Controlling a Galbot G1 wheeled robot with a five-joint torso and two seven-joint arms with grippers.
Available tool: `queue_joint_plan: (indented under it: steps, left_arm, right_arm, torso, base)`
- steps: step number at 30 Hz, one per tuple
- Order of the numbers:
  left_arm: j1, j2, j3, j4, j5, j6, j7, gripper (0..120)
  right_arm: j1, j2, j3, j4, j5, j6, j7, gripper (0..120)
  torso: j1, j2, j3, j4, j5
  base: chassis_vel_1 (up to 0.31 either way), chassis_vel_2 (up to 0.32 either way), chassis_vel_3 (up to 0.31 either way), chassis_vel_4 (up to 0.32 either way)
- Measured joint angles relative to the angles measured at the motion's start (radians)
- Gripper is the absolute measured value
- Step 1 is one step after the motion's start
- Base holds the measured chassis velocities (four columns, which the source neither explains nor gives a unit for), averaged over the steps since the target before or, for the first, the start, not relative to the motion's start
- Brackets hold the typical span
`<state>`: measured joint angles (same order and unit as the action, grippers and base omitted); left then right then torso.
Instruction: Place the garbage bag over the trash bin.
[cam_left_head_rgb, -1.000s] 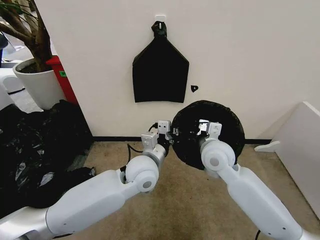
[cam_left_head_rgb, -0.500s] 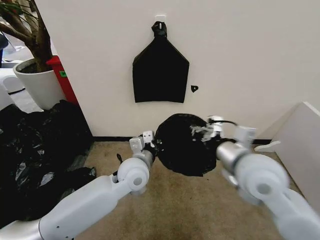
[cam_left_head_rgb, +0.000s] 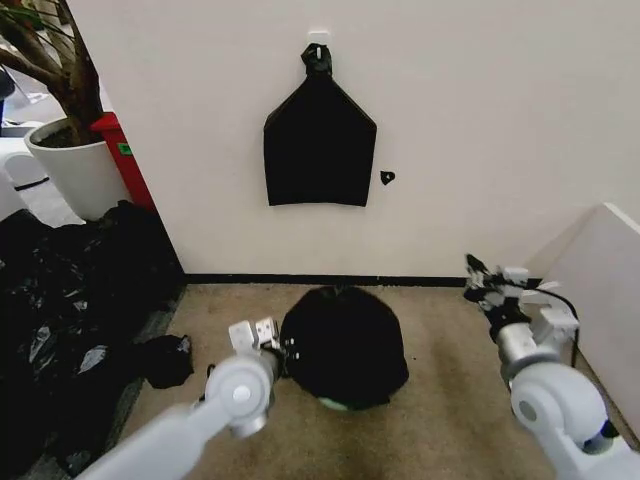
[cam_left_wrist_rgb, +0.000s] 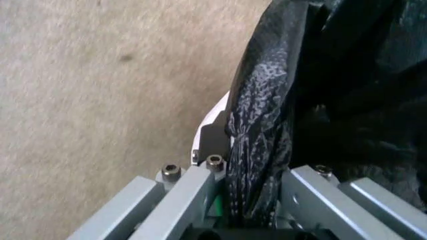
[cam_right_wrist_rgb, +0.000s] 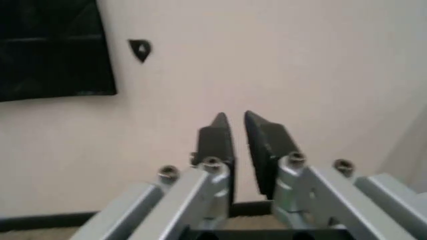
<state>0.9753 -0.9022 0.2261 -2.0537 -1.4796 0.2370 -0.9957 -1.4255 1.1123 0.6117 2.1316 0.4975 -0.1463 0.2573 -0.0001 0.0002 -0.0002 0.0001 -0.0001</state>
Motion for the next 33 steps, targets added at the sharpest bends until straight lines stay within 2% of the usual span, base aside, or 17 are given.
queue_joint_plan:
  steps: [3, 9, 14, 16, 18, 20, 21, 25, 28, 29, 33]
  left_arm:
    - [0.047, 0.0, -0.015, -0.001, 0.041, 0.002, 0.016, 0]
    - [0.083, -0.003, -0.046, -0.003, 0.061, 0.007, 0.026, 0]
    - [0.132, -0.008, -0.082, 0.001, 0.083, 0.02, 0.042, 0]
    - [0.133, -0.009, -0.083, 0.003, 0.085, 0.021, 0.042, 0]
    - [0.135, -0.015, -0.086, 0.01, 0.096, 0.024, 0.044, 1]
    - [0.133, -0.017, -0.086, 0.014, 0.103, 0.027, 0.047, 8]
    - [0.133, -0.017, -0.086, 0.014, 0.103, 0.027, 0.047, 8]
    - [0.128, -0.017, -0.083, 0.021, 0.116, 0.028, 0.053, 25]
    - [0.125, -0.015, -0.084, 0.013, 0.117, 0.03, 0.053, 36]
    - [0.125, -0.015, -0.084, 0.013, 0.117, 0.03, 0.053, 36]
    - [0.131, -0.006, -0.093, -0.016, 0.116, 0.03, 0.054, 53]
  right_arm:
    - [-0.022, 0.023, 0.003, 0.013, -0.016, 0.016, -0.002, 26]
    - [-0.038, 0.033, -0.006, 0.037, -0.016, 0.018, 0.0, 43]
    - [-0.052, 0.03, -0.022, 0.07, -0.005, 0.012, 0.005, 67]
    - [-0.055, 0.031, -0.022, 0.073, -0.005, 0.012, 0.006, 67]
    - [-0.073, 0.031, -0.021, 0.092, -0.003, 0.011, 0.008, 79]
    - [-0.082, 0.032, -0.021, 0.109, 0.0, 0.008, 0.012, 88]
    - [-0.082, 0.032, -0.021, 0.109, 0.0, 0.008, 0.012, 88]
    - [-0.091, 0.034, -0.024, 0.133, 0.004, 0.001, 0.023, 99]
    - [-0.104, 0.034, -0.025, 0.159, 0.011, -0.006, 0.032, 100]
    - [-0.104, 0.034, -0.025, 0.159, 0.011, -0.006, 0.032, 100]
    - [-0.122, 0.036, -0.025, 0.188, 0.022, -0.015, 0.043, 100]
  torso:
    - [0.0, 0.0, 0.0, -0.0001, 0.0002]
    - [0.0, 0.0, 0.0, -0.0001, 0.0001]
    - [0.0, 0.0, 0.0, 0.0002, 0.0]
    - [0.0, 0.0, 0.0, 0.0002, 0.0]
    - [0.0, 0.0, 0.0, -0.0002, 0.0002]
    - [0.0, 0.0, 0.0, -0.0002, 0.0001]
    - [0.0, 0.0, 0.0, -0.0002, 0.0001]
    - [0.0, 0.0, 0.0, 0.0, 0.0001]
    - [0.0, 0.0, 0.0, -0.0002, -0.0002]
    - [0.0, 0.0, 0.0, -0.0002, -0.0002]
    - [0.0, 0.0, 0.0, -0.0001, 0.0]
  base:
    - [0.0, 0.0, 0.0, 0.0]
    - [0.0, 0.0, 0.0, 0.0]
    - [0.0, 0.0, 0.0, 0.0]
    - [0.0, 0.0, 0.0, 0.0]
    - [0.0, 0.0, 0.0, 0.0]
    - [0.0, 0.0, 0.0, 0.0]
    - [0.0, 0.0, 0.0, 0.0]
    - [0.0, 0.0, 0.0, 0.0]
    - [0.0, 0.0, 0.0, 0.0]
    - [0.0, 0.0, 0.0, 0.0]
    - [0.0, 0.0, 0.0, 0.0]
